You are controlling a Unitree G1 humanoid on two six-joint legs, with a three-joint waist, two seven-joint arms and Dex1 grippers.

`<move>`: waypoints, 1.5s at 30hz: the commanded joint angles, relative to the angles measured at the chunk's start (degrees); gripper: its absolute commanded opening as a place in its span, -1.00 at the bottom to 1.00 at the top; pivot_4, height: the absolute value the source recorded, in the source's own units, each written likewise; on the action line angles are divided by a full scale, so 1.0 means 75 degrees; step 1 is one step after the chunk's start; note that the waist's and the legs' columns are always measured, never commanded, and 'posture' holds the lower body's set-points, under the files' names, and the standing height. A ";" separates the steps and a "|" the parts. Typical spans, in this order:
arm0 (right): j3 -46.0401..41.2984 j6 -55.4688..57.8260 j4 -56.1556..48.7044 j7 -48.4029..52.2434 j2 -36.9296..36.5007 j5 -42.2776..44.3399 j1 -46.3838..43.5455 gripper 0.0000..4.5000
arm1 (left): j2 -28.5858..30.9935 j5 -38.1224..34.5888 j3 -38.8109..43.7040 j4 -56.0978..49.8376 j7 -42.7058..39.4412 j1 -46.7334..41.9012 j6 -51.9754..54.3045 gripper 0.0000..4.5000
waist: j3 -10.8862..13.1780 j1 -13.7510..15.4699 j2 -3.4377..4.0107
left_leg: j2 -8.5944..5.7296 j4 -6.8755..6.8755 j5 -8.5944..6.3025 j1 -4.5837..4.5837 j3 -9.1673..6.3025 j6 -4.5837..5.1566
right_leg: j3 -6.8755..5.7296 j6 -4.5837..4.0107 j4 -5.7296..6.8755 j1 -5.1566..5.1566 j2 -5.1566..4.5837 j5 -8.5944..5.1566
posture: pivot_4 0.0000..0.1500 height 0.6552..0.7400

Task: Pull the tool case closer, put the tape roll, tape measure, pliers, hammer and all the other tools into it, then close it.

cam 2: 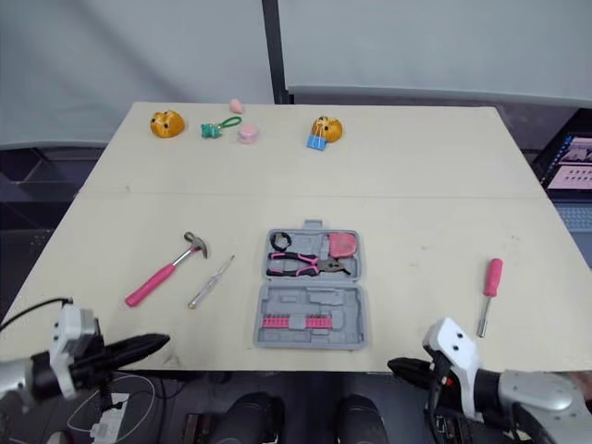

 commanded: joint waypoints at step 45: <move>-0.0495 -0.3182 0.0466 0.0070 0.0242 0.0401 -0.1189 0.98 | 0.0557 0.0935 -0.2606 -0.1679 0.5035 -0.4404 0.5161 1.00 | 0.0006 0.0018 0.0012 | 0.0000 0.0004 -0.0026 0.0077 -0.0001 0.0003 | 0.0001 0.0007 -0.0023 0.0091 0.0012 0.0003 | 1.00 -0.71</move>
